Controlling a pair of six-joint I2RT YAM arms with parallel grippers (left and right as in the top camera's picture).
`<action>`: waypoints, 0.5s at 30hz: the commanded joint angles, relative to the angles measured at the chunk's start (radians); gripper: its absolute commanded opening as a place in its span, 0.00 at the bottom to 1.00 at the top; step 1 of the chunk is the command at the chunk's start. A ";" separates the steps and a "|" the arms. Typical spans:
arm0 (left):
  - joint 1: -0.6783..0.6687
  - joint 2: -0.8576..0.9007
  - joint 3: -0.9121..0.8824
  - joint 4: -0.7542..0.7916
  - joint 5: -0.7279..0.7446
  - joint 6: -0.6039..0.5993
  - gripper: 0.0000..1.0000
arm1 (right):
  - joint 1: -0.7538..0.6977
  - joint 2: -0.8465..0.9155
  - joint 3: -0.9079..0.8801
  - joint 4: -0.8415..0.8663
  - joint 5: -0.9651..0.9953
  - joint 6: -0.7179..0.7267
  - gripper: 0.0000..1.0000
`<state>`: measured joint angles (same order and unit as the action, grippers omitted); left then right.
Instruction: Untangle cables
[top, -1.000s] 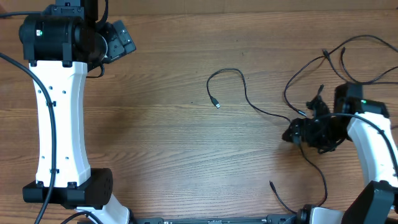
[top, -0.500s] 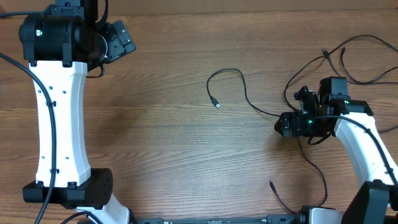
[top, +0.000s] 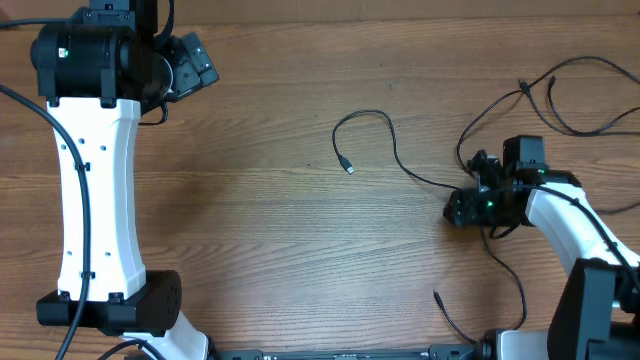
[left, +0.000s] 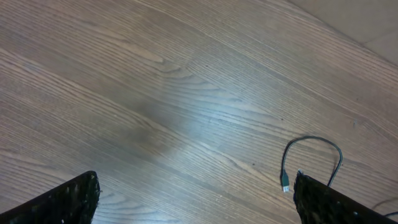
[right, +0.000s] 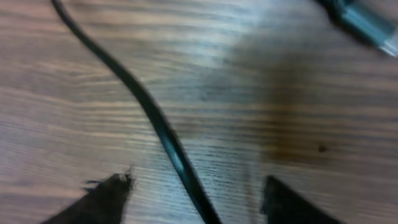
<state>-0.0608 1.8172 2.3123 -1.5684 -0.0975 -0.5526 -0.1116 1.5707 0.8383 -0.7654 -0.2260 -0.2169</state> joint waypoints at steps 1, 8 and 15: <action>0.002 0.007 0.014 -0.001 0.005 -0.016 1.00 | 0.001 0.003 -0.019 0.006 0.000 0.003 0.34; 0.002 0.007 0.014 -0.001 0.005 -0.016 1.00 | -0.031 0.002 -0.018 0.023 -0.060 0.053 0.04; 0.002 0.007 0.014 -0.001 0.005 -0.016 1.00 | -0.196 -0.006 -0.018 0.054 -0.288 0.053 0.04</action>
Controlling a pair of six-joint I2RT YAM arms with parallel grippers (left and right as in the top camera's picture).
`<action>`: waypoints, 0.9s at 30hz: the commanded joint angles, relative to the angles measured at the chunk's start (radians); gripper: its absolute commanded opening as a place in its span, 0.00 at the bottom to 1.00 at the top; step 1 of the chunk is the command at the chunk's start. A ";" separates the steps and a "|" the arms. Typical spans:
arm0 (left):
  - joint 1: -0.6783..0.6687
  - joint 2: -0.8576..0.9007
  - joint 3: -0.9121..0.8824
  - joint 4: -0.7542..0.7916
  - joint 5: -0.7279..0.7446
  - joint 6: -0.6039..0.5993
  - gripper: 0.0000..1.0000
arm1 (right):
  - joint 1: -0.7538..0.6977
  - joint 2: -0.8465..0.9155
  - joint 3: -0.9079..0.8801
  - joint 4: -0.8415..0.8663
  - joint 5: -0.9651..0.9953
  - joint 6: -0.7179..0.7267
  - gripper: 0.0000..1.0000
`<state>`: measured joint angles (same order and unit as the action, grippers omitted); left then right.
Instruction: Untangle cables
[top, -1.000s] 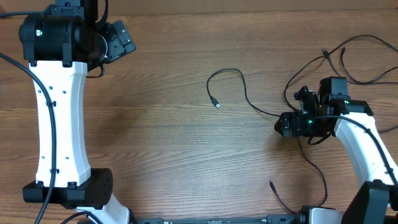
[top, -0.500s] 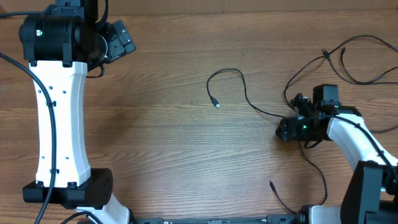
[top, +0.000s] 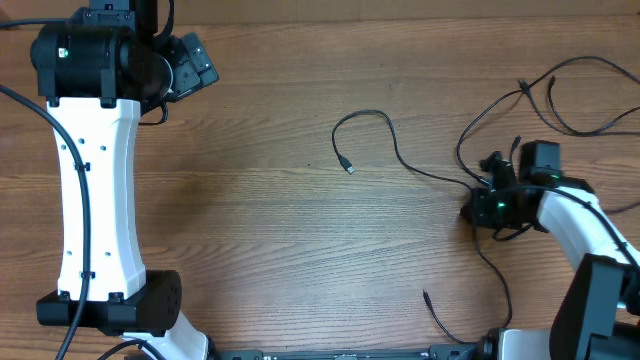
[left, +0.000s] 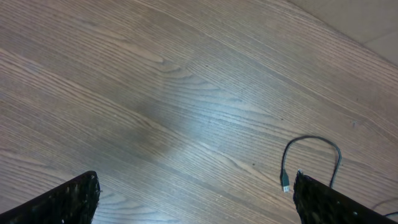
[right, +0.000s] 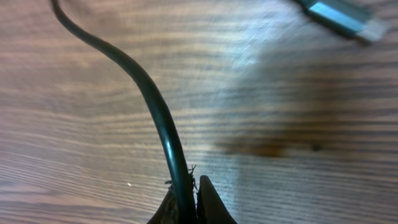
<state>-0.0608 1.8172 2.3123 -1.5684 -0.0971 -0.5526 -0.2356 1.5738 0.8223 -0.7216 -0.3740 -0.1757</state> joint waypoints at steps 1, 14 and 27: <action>0.002 0.007 0.014 -0.001 0.005 -0.016 1.00 | -0.104 -0.014 -0.002 0.011 -0.170 0.011 0.04; 0.002 0.007 0.014 -0.001 0.005 -0.016 1.00 | -0.582 -0.070 -0.002 0.004 -0.236 0.010 0.04; 0.002 0.007 0.014 -0.001 0.005 -0.016 0.99 | -0.943 -0.095 -0.002 0.302 -0.436 0.012 0.04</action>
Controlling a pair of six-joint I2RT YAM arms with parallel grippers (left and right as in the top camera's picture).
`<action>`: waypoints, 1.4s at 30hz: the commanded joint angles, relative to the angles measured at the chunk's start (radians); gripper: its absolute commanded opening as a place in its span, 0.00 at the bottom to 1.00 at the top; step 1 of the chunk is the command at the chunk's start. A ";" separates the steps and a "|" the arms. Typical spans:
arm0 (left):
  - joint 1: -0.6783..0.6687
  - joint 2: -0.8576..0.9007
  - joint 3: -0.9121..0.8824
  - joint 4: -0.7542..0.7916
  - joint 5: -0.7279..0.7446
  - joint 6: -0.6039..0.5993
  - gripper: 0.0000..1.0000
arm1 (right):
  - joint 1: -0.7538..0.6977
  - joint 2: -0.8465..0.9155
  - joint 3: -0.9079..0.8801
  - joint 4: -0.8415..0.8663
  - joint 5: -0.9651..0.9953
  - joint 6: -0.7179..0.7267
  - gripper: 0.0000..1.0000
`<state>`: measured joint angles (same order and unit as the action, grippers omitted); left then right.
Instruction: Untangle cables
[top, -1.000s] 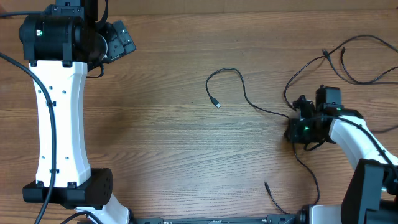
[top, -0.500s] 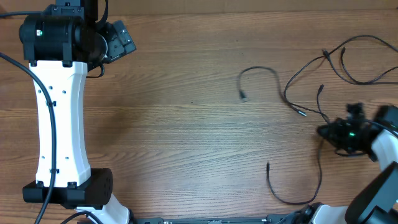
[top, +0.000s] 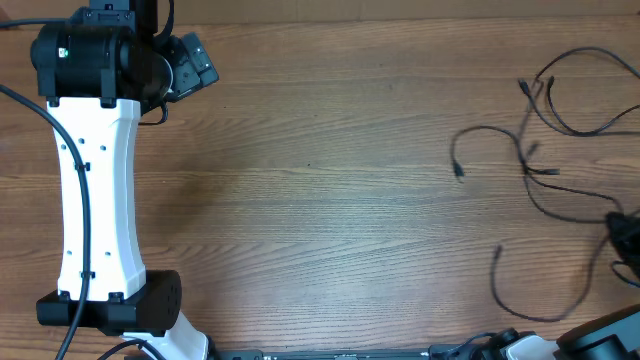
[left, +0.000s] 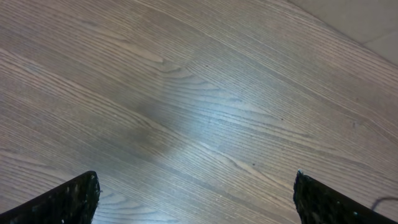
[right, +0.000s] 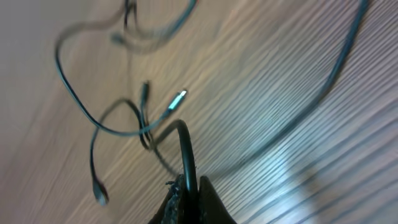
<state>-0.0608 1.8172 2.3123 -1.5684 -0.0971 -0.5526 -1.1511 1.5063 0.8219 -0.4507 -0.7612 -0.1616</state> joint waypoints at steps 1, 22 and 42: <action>0.001 0.007 0.014 -0.001 0.005 -0.016 0.99 | -0.037 -0.027 -0.002 0.054 -0.048 0.003 0.04; 0.002 0.007 0.014 -0.001 0.005 -0.016 0.99 | -0.064 -0.024 -0.002 0.789 0.075 -0.166 0.11; 0.002 0.007 0.014 -0.001 0.005 -0.016 1.00 | -0.025 -0.054 -0.002 0.775 -0.158 -0.032 1.00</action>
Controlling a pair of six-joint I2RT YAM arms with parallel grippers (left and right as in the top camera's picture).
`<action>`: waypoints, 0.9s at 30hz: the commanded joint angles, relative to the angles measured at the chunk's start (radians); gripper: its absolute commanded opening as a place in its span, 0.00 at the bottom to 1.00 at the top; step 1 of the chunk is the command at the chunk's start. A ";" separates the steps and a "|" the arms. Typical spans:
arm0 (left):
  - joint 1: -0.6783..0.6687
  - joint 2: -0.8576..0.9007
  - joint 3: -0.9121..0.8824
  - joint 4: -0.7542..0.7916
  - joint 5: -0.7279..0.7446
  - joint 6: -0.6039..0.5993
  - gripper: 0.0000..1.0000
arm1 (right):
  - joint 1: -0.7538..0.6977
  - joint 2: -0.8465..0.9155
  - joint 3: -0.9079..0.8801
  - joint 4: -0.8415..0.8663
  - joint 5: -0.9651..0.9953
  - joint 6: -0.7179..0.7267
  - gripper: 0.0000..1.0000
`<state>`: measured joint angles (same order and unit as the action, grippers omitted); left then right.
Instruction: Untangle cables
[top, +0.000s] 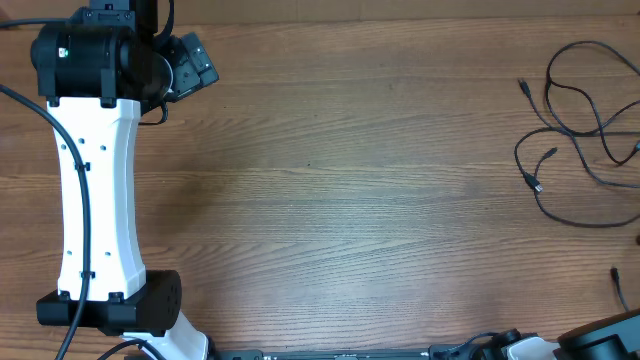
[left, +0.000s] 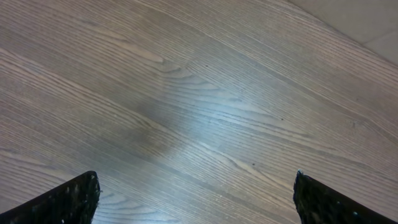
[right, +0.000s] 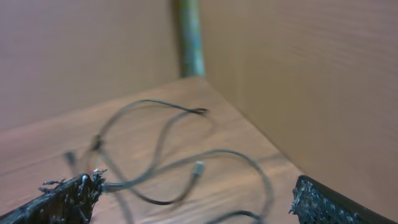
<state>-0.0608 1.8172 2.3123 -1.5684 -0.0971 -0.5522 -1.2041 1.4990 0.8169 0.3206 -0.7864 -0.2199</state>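
Thin black cables (top: 572, 205) lie in loose loops at the far right edge of the wooden table, with a second loop (top: 585, 85) behind them and a loose cable end (top: 616, 276) nearer the front. In the right wrist view the cables (right: 155, 134) appear blurred, one with a pale plug (right: 198, 167). My right gripper (right: 196, 190) is open above them, holding nothing, and is out of the overhead view. My left gripper (left: 194, 186) is open over bare wood at the far left back (top: 195, 62).
The left arm's white link (top: 95, 200) stretches along the table's left side. A brown wall (right: 298, 74) and a greenish post (right: 189, 37) stand just behind the cables. The wooden table (top: 330, 200) lies between the left arm and the cables.
My right gripper was shut on a black cable at the right edge; now it is open and the cable lies on the table. The cable bunch sits farther right. The left arm has not moved.
My right gripper was open low over a cable at mid right, one cable end reaching the table's middle. Then it was shut on that cable. Later it held it at the right edge, the end drawn rightward. Now it is open, and the cables lie bunched far right.
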 joint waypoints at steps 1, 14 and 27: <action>0.002 0.007 0.014 -0.001 0.005 -0.016 1.00 | 0.047 -0.064 0.003 0.002 -0.132 0.054 1.00; 0.002 0.007 0.014 -0.001 0.005 -0.016 1.00 | 0.602 -0.338 0.003 -0.087 -0.072 0.146 1.00; 0.002 0.007 0.014 -0.001 0.005 -0.016 0.99 | 1.295 -0.360 0.003 -0.545 0.701 0.145 1.00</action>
<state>-0.0608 1.8172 2.3123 -1.5711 -0.0940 -0.5526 0.0200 1.1412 0.8173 -0.2024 -0.3820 -0.0792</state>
